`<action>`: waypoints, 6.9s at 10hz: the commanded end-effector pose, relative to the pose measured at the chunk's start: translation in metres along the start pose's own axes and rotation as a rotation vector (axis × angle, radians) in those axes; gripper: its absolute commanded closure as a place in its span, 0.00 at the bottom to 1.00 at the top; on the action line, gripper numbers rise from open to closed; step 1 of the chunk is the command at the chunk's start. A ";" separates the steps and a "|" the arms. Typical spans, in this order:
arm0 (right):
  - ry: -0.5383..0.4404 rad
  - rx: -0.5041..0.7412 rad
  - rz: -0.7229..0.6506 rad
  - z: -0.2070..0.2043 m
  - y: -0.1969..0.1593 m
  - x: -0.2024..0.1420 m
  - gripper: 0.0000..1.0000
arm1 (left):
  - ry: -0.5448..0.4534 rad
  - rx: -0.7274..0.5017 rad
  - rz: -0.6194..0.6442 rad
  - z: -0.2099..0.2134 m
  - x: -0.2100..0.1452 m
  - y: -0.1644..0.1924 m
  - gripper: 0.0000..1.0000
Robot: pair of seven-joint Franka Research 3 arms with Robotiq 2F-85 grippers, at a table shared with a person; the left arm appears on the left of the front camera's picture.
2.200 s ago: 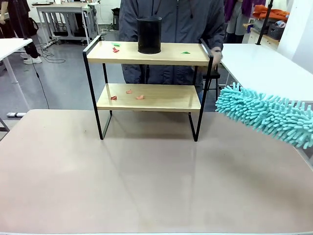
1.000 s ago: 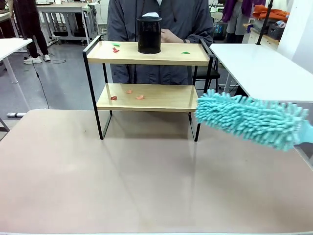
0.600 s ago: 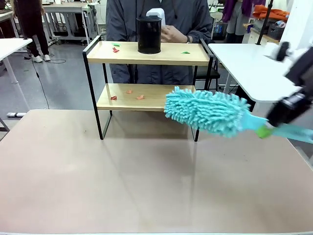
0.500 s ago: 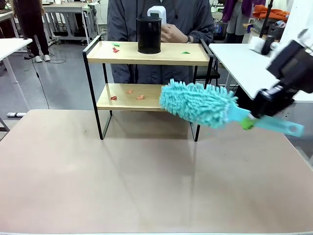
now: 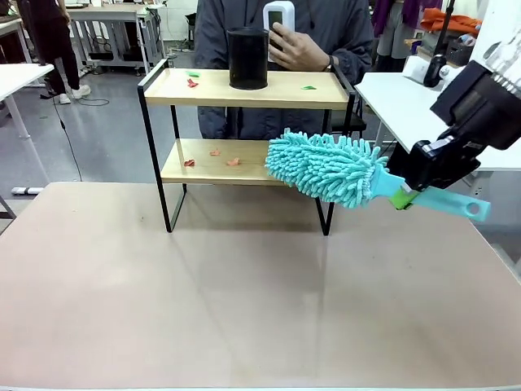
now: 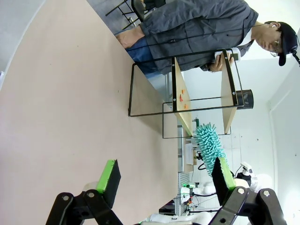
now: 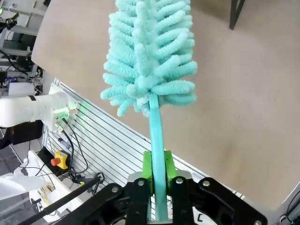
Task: Clean the shelf.
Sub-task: Clean the specific tier of the Shelf with the Duster once objects are removed, then clean the remaining tier of the Shelf with the Duster once objects are removed.
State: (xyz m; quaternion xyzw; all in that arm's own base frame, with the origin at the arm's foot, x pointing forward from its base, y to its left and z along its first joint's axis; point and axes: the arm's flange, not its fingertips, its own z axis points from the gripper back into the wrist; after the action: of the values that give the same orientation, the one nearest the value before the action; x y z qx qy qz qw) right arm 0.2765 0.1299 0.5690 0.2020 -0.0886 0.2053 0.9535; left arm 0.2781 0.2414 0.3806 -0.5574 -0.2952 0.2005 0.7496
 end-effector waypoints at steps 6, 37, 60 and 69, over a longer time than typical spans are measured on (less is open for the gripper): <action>-0.208 -0.077 -0.229 -0.065 0.033 0.087 0.88 | -0.013 -0.023 -0.020 -0.002 -0.005 0.000 0.00; -0.148 -0.040 -0.038 -0.191 0.173 0.182 0.88 | -0.013 -0.023 -0.020 -0.002 -0.005 0.000 0.00; -0.236 0.886 -0.264 -0.025 -0.279 -0.196 0.88 | -0.013 -0.023 -0.020 -0.002 -0.005 0.000 0.00; -0.236 0.886 -0.264 -0.025 -0.279 -0.196 0.88 | -0.013 -0.023 -0.020 -0.002 -0.005 0.000 0.00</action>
State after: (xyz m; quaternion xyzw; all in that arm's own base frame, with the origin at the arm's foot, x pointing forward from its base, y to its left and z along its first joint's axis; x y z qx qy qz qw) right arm 0.2245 -0.1611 0.3964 0.6172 -0.0651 0.0639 0.7815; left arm 0.2774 0.2419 0.3806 -0.5574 -0.2959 0.2012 0.7492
